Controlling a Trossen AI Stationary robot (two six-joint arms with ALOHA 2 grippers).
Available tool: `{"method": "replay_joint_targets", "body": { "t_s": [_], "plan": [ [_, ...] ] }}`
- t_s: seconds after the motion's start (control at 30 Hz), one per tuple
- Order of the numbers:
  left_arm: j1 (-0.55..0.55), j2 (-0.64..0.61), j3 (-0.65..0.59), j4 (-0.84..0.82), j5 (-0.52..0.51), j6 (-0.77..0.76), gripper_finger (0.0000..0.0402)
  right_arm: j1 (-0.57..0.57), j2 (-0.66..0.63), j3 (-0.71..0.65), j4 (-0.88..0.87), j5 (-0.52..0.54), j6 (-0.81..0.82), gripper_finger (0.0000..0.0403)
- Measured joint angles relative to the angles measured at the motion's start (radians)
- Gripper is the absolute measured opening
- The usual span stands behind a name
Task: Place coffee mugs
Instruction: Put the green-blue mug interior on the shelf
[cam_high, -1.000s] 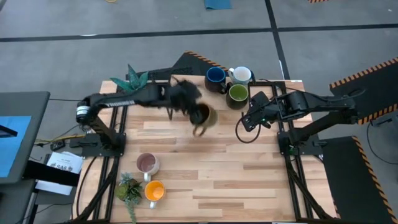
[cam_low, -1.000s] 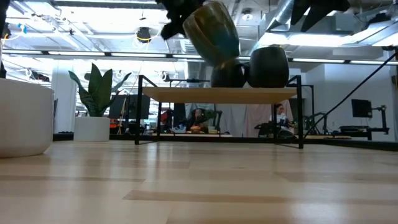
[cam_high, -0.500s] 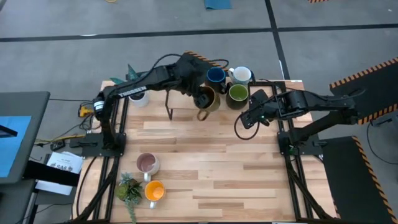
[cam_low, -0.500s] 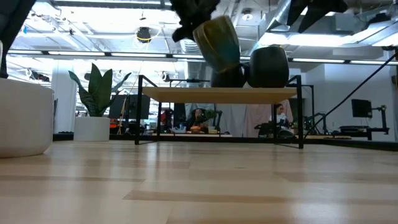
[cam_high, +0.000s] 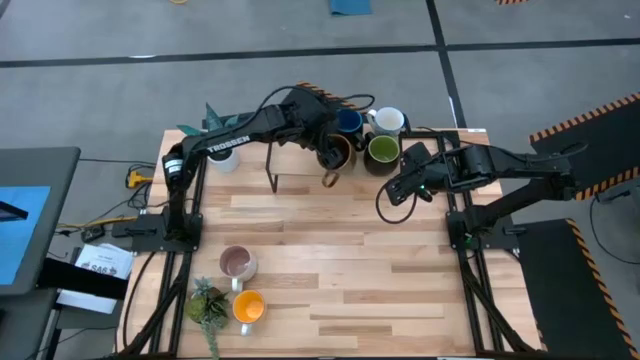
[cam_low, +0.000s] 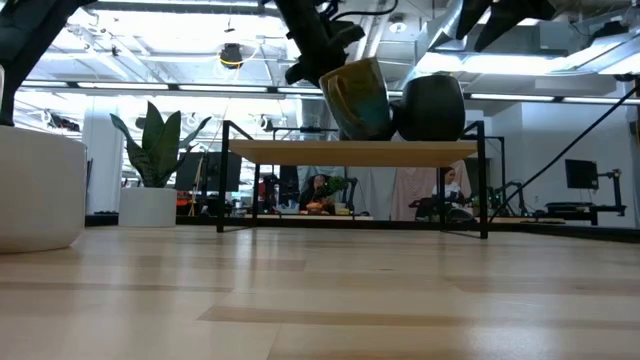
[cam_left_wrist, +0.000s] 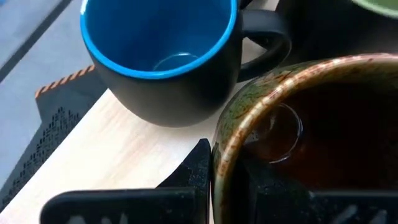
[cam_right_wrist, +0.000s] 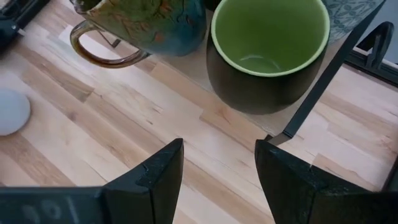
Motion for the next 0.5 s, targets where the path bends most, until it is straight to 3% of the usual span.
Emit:
{"method": "replay_joint_targets", "body": {
  "t_s": [0.17,0.5],
  "plan": [
    [-0.001,0.001,-0.001,-0.005,-0.019,0.008,0.0018,0.000,0.000,0.000,-0.001,0.000,0.000,0.0225],
    [-0.001,-0.002,0.000,0.035,-0.016,0.048,0.0095,0.000,0.000,0.000,0.025,0.000,-0.004,0.0225]
  ]
}}
